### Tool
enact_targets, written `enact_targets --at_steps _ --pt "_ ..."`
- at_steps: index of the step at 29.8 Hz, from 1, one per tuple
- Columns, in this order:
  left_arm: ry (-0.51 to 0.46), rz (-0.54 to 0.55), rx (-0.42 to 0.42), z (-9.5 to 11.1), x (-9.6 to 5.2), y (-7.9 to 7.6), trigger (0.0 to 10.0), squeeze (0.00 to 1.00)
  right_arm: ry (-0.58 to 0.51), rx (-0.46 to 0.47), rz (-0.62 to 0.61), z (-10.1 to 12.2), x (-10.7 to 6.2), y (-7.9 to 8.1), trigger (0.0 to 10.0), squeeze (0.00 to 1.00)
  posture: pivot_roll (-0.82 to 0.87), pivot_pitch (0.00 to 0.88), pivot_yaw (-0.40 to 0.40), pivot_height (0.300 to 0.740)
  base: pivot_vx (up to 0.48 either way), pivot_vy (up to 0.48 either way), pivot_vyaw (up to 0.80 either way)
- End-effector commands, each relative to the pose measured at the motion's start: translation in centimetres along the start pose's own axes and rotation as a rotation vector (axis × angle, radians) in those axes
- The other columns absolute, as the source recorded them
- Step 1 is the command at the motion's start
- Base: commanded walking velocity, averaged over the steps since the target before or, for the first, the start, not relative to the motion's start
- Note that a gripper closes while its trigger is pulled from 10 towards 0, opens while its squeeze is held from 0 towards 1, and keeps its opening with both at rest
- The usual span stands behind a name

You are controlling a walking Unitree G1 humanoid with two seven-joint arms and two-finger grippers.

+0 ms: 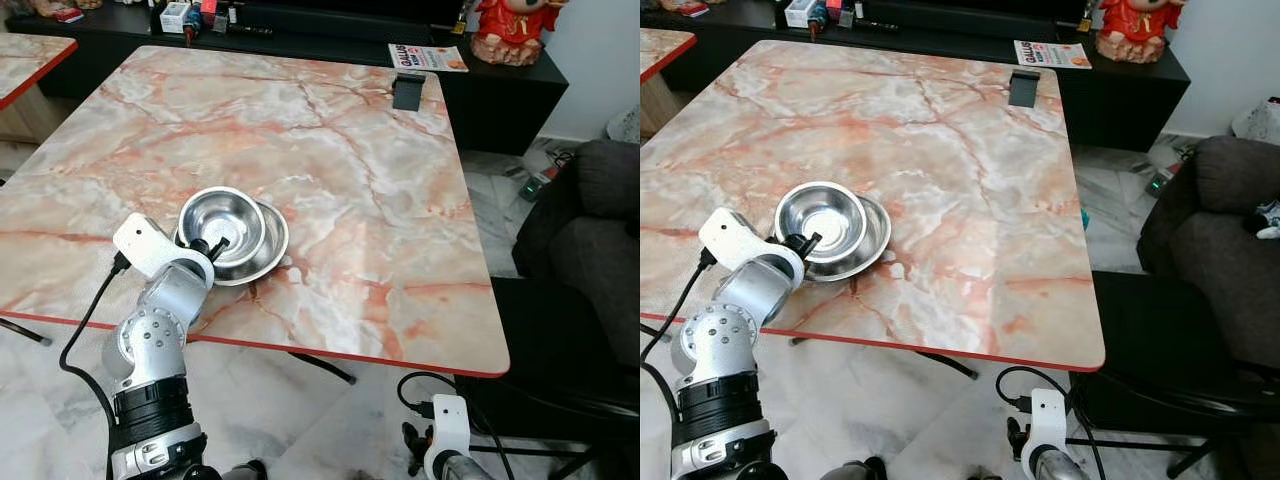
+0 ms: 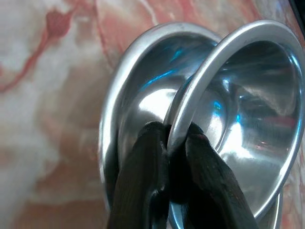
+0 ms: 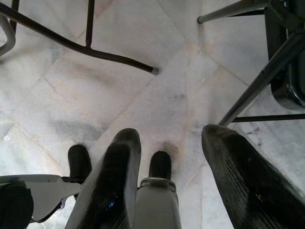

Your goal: Setting the table

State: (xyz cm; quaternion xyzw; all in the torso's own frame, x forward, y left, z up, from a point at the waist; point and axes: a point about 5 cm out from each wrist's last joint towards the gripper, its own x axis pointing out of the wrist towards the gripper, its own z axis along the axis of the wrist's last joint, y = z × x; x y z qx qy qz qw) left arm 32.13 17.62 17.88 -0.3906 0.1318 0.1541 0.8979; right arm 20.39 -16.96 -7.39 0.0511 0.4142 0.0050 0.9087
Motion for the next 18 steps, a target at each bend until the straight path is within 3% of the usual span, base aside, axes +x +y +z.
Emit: enact_targets --at_steps 1,14,16,17,18 --pt "-0.002 -0.011 -0.007 0.2 -0.4 -0.41 10.0 0.0 0.02 0.005 -0.008 -0.55 -0.14 -0.26 10.0 0.0 0.1 0.142 -0.06 0.74 0.0 0.0 0.0" --pt "0.007 -0.02 -0.03 0.41 -0.33 -0.53 10.0 0.0 0.018 0.009 -0.015 -0.52 -0.16 -0.44 10.0 0.0 0.1 0.148 -0.061 0.74 0.0 0.0 0.0" --pt "0.006 -0.027 -0.032 0.52 -0.29 -0.7 10.0 0.26 0.017 0.009 -0.014 -0.49 -0.15 -0.4 10.0 0.0 0.1 0.147 -0.061 0.74 0.0 0.0 0.0" --pt "0.005 -0.031 -0.033 0.57 -0.28 -0.79 10.0 0.82 0.017 0.009 -0.014 -0.49 -0.14 -0.39 10.0 0.0 0.1 0.147 -0.061 0.74 0.0 0.0 0.0" --pt "0.005 -0.042 -0.037 0.61 -0.27 -0.93 10.0 0.99 0.018 0.009 -0.013 -0.48 -0.14 -0.37 10.0 0.0 0.1 0.147 -0.06 0.74 0.0 0.0 0.0"
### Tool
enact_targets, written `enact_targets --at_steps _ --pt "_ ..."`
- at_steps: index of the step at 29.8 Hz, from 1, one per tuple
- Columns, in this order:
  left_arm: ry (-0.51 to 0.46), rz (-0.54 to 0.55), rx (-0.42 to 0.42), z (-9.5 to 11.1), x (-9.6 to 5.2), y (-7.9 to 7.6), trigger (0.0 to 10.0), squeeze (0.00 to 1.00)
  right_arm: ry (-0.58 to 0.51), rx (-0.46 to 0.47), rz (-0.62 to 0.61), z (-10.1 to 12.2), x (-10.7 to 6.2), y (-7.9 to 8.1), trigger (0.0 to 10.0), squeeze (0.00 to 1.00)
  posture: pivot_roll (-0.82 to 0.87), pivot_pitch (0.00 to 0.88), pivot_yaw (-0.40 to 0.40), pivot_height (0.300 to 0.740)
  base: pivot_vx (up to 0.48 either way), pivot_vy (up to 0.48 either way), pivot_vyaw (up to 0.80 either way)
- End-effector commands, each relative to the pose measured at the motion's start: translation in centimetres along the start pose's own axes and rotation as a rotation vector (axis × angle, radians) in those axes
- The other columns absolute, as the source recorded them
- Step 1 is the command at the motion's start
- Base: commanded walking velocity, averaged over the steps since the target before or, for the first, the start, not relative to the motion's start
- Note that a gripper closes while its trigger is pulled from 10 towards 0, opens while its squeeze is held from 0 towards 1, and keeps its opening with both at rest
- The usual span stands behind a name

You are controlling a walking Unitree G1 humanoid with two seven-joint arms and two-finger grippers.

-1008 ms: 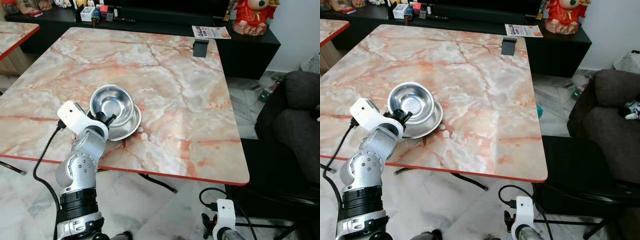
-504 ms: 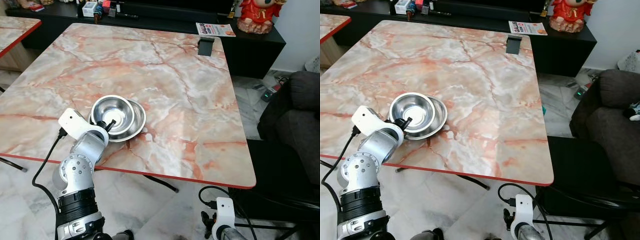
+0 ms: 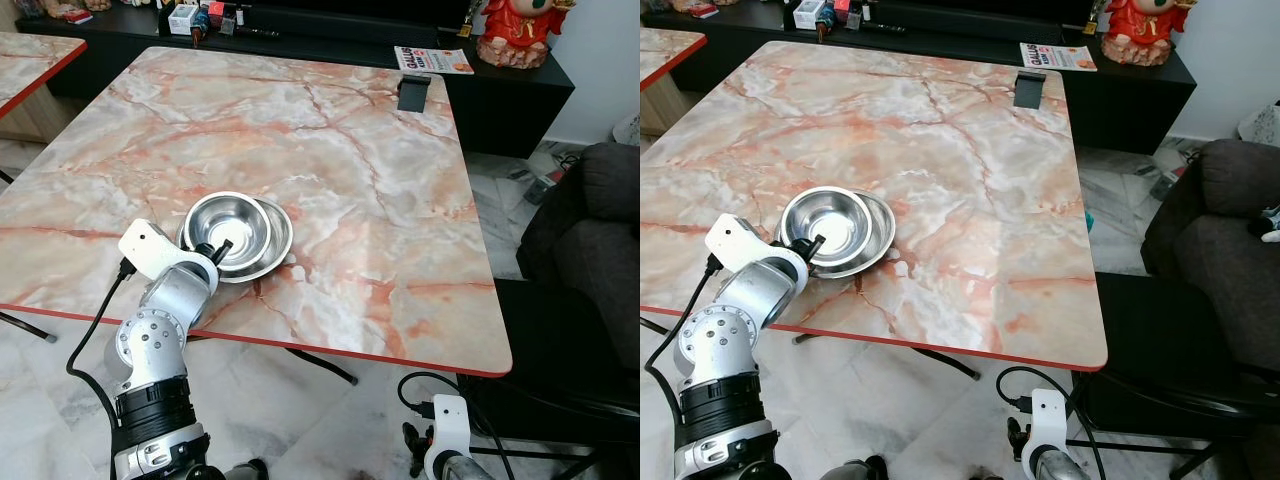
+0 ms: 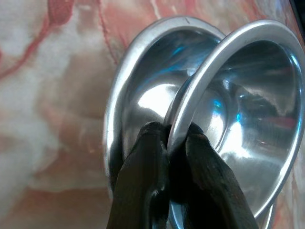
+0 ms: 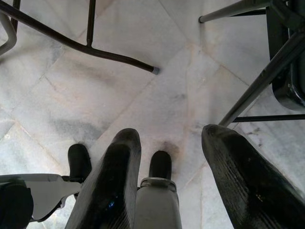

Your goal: Setting the table

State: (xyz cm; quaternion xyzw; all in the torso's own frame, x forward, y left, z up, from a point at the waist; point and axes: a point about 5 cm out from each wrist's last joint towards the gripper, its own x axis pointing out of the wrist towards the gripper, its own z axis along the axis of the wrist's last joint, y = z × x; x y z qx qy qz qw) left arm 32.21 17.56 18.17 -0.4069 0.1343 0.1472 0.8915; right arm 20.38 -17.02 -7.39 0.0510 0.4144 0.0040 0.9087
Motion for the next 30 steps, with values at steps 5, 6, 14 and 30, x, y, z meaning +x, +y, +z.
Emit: enact_targets --at_steps 5,6,14,30 --pt "-0.014 -0.047 -0.006 0.6 -0.2 -0.9 10.0 0.0 0.017 0.011 -0.012 -0.5 -0.1 -0.3 10.0 0.0 0.1 0.146 -0.059 0.74 0.0 0.0 0.0" --pt "-0.014 -0.048 -0.006 0.6 -0.2 -0.9 10.0 0.0 0.017 0.011 -0.012 -0.5 -0.1 -0.3 10.0 0.0 0.1 0.147 -0.059 0.74 0.0 0.0 0.0" --pt "0.005 -0.083 0.009 0.6 -0.3 -1.5 10.0 1.0 0.016 0.011 -0.011 -0.4 -0.1 -0.2 10.0 0.0 0.1 0.144 -0.059 0.74 0.0 0.0 0.0" --pt "0.0 -0.112 0.055 1.3 -0.5 -2.2 10.0 0.0 0.015 0.011 -0.008 -0.3 -0.1 -0.1 10.0 0.0 0.1 0.141 -0.059 0.74 0.0 0.0 0.0"
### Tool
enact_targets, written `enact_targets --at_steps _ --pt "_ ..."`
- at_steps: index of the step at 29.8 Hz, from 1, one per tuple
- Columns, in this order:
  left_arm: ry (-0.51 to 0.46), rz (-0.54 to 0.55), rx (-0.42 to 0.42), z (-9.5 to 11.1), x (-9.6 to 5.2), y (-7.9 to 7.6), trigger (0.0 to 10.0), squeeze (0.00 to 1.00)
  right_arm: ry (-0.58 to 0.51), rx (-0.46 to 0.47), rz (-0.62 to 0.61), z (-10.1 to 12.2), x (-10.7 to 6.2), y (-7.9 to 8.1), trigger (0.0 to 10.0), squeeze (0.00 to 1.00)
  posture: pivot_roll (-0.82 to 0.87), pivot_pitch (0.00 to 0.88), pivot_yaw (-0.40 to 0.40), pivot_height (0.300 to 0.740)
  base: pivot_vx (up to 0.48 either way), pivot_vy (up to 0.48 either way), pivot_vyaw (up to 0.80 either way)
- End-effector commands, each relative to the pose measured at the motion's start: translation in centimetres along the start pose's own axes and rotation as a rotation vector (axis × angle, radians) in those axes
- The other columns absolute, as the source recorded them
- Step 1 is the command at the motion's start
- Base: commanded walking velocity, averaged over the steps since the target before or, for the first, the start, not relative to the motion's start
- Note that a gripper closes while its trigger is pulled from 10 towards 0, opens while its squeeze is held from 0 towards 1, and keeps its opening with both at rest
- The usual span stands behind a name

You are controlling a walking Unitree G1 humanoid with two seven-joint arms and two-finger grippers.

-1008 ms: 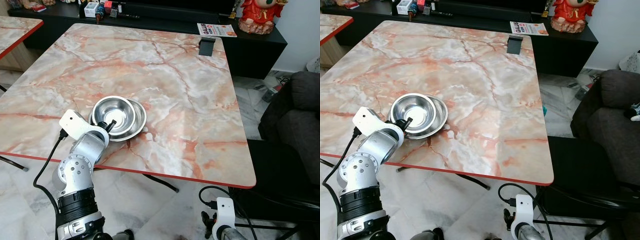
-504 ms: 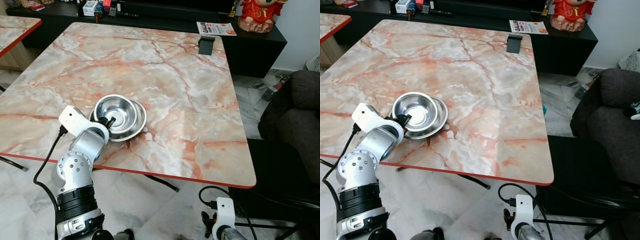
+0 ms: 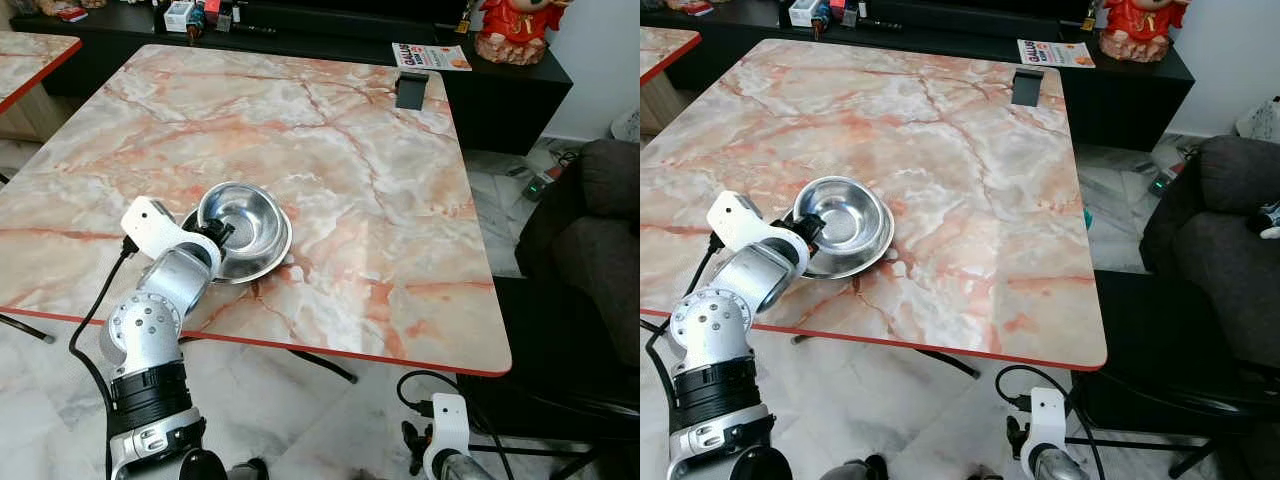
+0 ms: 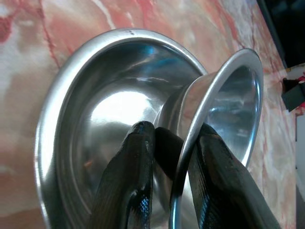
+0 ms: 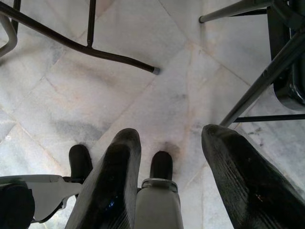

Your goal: Setting the table

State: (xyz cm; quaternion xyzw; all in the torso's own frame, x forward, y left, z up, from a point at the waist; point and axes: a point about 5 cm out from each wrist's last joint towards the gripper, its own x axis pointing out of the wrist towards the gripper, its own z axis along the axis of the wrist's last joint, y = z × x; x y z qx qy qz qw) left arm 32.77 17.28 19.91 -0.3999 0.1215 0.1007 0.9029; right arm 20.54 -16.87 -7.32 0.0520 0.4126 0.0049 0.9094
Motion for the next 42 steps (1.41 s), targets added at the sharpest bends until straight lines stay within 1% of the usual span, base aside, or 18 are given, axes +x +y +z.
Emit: enact_targets --at_steps 1,2,3,6,7,12,17,18,19,21,22,25,26,36,41,42 --pt "-0.007 -0.015 0.035 0.4 -0.2 -0.7 10.0 0.0 0.019 0.01 -0.011 -0.5 -0.1 -0.2 10.0 0.0 0.1 0.141 -0.059 0.74 0.0 0.0 0.0" --pt "-0.005 -0.014 0.04 0.4 -0.3 -0.7 10.0 0.17 0.019 0.01 -0.012 -0.5 -0.1 -0.3 10.0 0.0 0.1 0.141 -0.059 0.74 0.0 0.0 0.0" --pt "0.004 -0.011 0.042 0.3 -0.3 -0.7 10.0 1.0 0.019 0.009 -0.012 -0.5 -0.1 -0.3 10.0 0.0 0.1 0.141 -0.059 0.74 0.0 0.0 0.0" --pt "0.016 -0.019 0.053 0.1 -0.3 -0.8 10.0 1.0 0.017 0.009 -0.012 -0.4 -0.1 -0.3 10.0 0.0 0.11 0.138 -0.06 0.74 0.0 0.0 0.0" --pt "0.017 -0.023 0.051 0.1 -0.3 -0.9 10.0 0.0 0.016 0.009 -0.012 -0.3 -0.1 -0.3 10.0 0.0 0.11 0.139 -0.061 0.74 0.0 0.0 0.0" --pt "0.001 -0.044 0.065 0.4 -0.4 -1.4 10.0 0.0 0.012 0.007 -0.009 -0.2 0.0 -0.2 10.0 0.0 0.11 0.138 -0.061 0.74 0.0 0.0 0.0" --pt "-0.012 -0.022 0.085 0.7 -0.4 -1.2 10.0 0.0 0.014 0.007 -0.009 -0.2 0.0 -0.2 10.0 0.0 0.11 0.138 -0.061 0.74 0.0 0.0 0.0" --pt "-0.019 -0.017 0.111 0.9 -0.4 -1.2 10.0 0.0 0.016 0.006 -0.011 -0.3 -0.1 -0.3 10.0 0.0 0.11 0.137 -0.062 0.74 0.0 0.0 0.0" --pt "-0.019 -0.017 0.111 0.9 -0.4 -1.2 10.0 0.0 0.016 0.006 -0.011 -0.3 -0.1 -0.3 10.0 0.0 0.11 0.137 -0.062 0.74 0.0 0.0 0.0" --pt "-0.02 -0.027 0.139 1.1 -0.4 -1.3 10.0 0.0 0.017 0.006 -0.011 -0.3 -0.1 -0.3 10.0 0.0 0.11 0.136 -0.062 0.74 0.0 0.0 0.0" --pt "-0.013 -0.032 0.144 1.0 -0.4 -1.4 10.0 1.0 0.017 0.006 -0.011 -0.3 -0.1 -0.3 10.0 0.0 0.11 0.135 -0.061 0.74 0.0 0.0 0.0" --pt "0.006 -0.036 0.141 0.8 -0.4 -1.5 10.0 1.0 0.015 0.006 -0.01 -0.2 -0.1 -0.3 10.0 0.0 0.11 0.133 -0.062 0.74 0.0 0.0 0.0" --pt "0.008 -0.038 0.148 0.7 -0.3 -1.6 10.0 0.0 0.014 0.006 -0.01 -0.2 0.0 -0.2 10.0 0.0 0.11 0.133 -0.061 0.74 0.0 0.0 0.0" --pt "0.028 -0.069 0.173 0.6 -0.4 -1.9 10.0 0.0 0.015 0.005 -0.008 -0.1 0.0 -0.2 10.0 0.0 0.11 0.134 -0.062 0.74 0.0 0.0 0.0" --pt "0.025 -0.081 0.213 0.8 -0.4 -2.0 10.0 0.0 0.015 0.007 -0.008 -0.1 0.0 -0.2 10.0 0.0 0.11 0.134 -0.061 0.74 0.0 0.0 0.0" --pt "0.005 -0.076 0.254 1.3 -0.5 -2.0 10.0 0.0 0.015 0.008 -0.008 -0.1 0.0 -0.2 10.0 0.0 0.11 0.133 -0.062 0.74 0.0 0.0 0.0"
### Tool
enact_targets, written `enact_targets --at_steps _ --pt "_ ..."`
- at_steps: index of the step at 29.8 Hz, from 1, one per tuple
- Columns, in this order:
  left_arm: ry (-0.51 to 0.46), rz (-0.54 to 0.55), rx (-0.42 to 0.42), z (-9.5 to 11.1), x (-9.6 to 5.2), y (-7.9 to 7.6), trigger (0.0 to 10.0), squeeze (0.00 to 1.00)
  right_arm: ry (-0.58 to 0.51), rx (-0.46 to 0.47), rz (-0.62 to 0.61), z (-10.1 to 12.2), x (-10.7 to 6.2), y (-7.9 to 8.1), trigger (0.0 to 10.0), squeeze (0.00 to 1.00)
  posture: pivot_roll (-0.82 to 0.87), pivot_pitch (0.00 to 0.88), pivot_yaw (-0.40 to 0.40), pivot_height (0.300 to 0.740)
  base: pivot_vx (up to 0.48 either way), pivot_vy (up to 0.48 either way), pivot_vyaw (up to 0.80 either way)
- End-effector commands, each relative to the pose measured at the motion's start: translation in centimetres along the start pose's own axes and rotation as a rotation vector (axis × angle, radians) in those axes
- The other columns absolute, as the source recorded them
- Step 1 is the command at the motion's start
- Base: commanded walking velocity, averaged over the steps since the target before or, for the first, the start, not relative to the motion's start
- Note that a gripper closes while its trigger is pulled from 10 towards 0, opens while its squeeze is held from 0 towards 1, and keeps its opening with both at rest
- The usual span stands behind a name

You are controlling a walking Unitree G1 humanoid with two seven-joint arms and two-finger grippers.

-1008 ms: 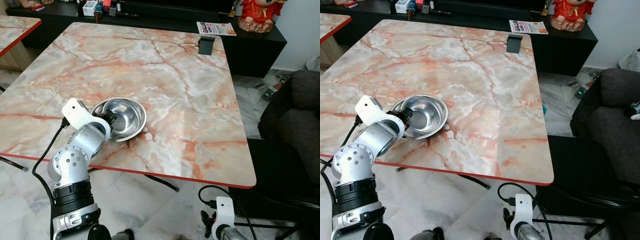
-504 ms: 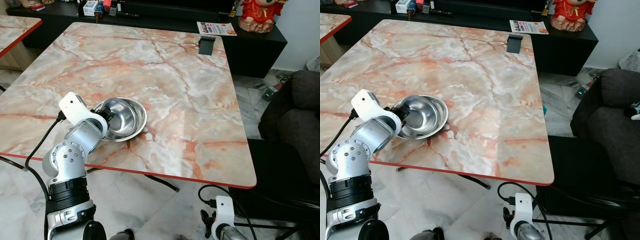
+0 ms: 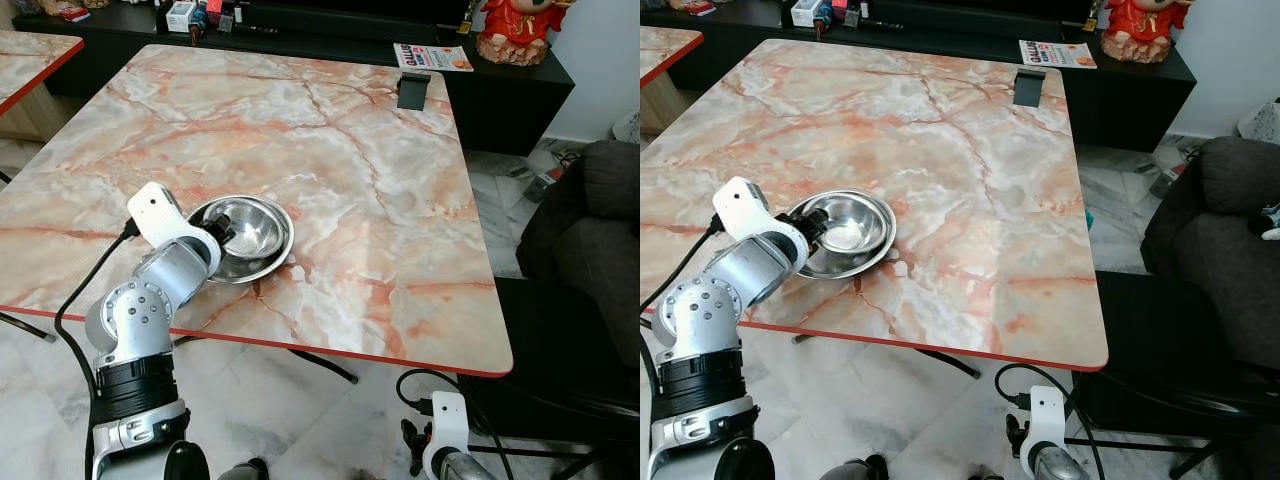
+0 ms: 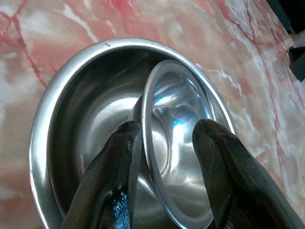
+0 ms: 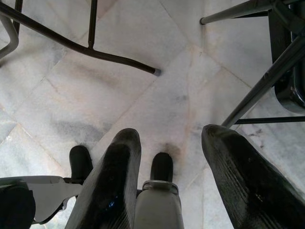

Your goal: Setting the table

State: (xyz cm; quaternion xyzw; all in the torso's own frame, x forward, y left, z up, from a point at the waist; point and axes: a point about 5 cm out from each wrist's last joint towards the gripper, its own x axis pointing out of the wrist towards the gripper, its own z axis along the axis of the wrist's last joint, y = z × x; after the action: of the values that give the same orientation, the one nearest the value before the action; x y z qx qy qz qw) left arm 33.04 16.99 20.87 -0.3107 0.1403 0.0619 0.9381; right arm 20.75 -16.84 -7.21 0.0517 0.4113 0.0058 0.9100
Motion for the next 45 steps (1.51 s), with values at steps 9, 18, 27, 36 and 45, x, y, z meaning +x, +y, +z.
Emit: enact_targets --at_steps 9,18,27,36,45 --pt "-0.23 -0.006 0.578 5.8 -2.2 -1.3 10.0 0.0 0.018 0.009 -0.004 -0.3 0.0 -0.1 10.0 0.0 0.13 0.128 -0.066 0.74 0.0 0.0 0.0" --pt "-0.587 0.01 0.99 7.6 -2.8 -2.7 10.0 0.0 0.012 0.005 0.002 0.1 0.1 0.0 10.0 0.0 0.12 0.123 -0.068 0.74 0.0 0.0 0.0" --pt "-0.818 -0.028 0.968 4.0 -2.6 -1.7 10.0 0.0 0.006 0.002 -0.003 0.2 0.1 -0.1 10.0 0.0 0.11 0.123 -0.07 0.74 0.0 0.0 0.0" --pt "-0.885 -0.137 0.779 0.6 -2.2 -1.6 10.0 0.0 -0.011 0.004 -0.015 0.3 0.0 -0.3 10.0 0.0 0.11 0.13 -0.075 0.74 0.0 0.0 0.0" --pt "-1.032 -0.205 0.656 2.3 -2.7 -3.6 10.0 0.0 -0.024 0.011 -0.018 0.4 0.0 -0.3 10.0 0.0 0.1 0.134 -0.076 0.74 0.0 0.0 0.0"
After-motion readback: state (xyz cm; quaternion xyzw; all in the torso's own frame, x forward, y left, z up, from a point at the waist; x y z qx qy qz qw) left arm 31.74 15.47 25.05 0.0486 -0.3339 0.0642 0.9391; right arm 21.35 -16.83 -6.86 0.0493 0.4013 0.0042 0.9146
